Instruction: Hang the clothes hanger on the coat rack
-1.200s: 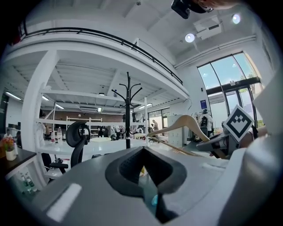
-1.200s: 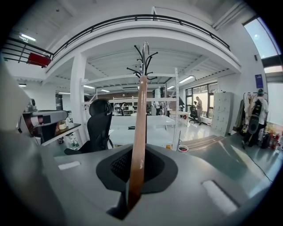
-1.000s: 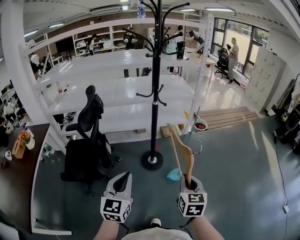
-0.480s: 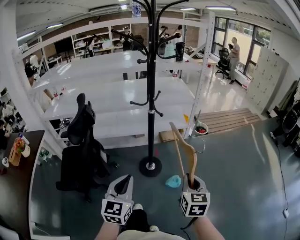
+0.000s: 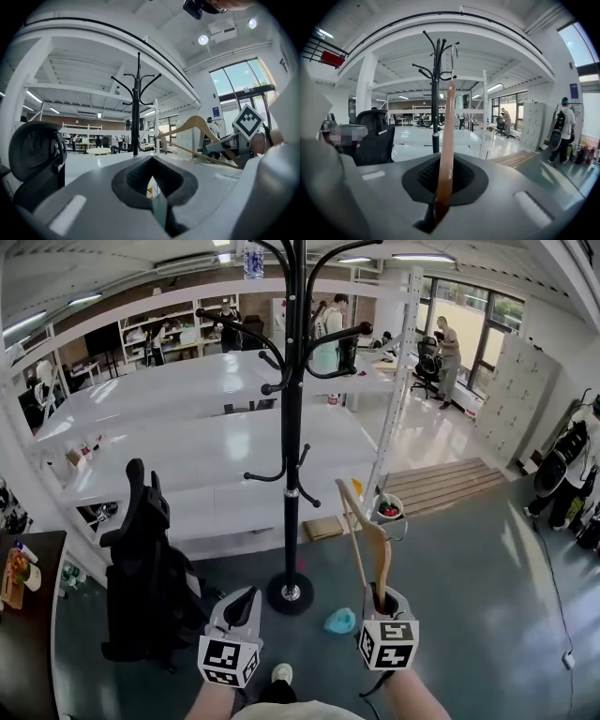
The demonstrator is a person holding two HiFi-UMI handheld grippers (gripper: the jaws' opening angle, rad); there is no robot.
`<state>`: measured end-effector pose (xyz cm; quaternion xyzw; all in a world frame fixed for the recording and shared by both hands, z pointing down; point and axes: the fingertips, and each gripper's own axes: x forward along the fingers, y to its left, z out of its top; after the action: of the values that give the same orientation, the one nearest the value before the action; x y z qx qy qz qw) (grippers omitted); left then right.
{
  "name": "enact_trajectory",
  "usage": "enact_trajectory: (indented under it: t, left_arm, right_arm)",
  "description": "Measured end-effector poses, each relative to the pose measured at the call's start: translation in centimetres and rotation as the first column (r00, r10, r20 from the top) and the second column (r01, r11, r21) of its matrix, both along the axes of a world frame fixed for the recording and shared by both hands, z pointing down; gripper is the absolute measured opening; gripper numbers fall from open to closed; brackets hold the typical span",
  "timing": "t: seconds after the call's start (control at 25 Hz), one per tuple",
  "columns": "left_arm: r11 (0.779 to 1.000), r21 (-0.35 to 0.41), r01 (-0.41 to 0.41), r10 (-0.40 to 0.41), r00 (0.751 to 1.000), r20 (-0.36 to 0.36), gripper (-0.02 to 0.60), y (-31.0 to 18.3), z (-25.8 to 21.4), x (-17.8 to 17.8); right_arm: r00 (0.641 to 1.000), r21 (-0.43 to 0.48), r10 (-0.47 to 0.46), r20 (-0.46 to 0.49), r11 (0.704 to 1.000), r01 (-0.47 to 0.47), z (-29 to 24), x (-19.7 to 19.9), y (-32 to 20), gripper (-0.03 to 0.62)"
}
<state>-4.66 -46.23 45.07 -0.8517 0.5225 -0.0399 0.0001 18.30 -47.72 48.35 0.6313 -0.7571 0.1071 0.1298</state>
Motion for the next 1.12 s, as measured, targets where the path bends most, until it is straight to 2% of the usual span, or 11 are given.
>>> enact_trajectory:
  t: [0.52, 0.88, 1.12]
  left_arm:
    - [0.998, 0.025, -0.058, 0.058, 0.998, 0.008, 0.000, -11.0, -0.6, -3.6]
    - [0.998, 0.034, -0.055, 0.054, 0.998, 0.026, 0.000, -14.9, -0.8, -6.6]
    - [0.998, 0.029, -0.049, 0.048, 0.999, 0.016, 0.000, -16.5, -0.8, -7.5]
  right_arm:
    - [0.999, 0.074, 0.047, -0.026, 0.996, -0.044, -7.1, -2.5, -15.1, 0.028]
    - [0.994, 0.105, 0.058, -0.094, 0.993, -0.048, -11.3, -3.8, -23.0, 0.028]
    - [0.993, 0.075, 0.057, -0.104, 0.996, -0.049, -12.1, -4.9, -27.4, 0.028]
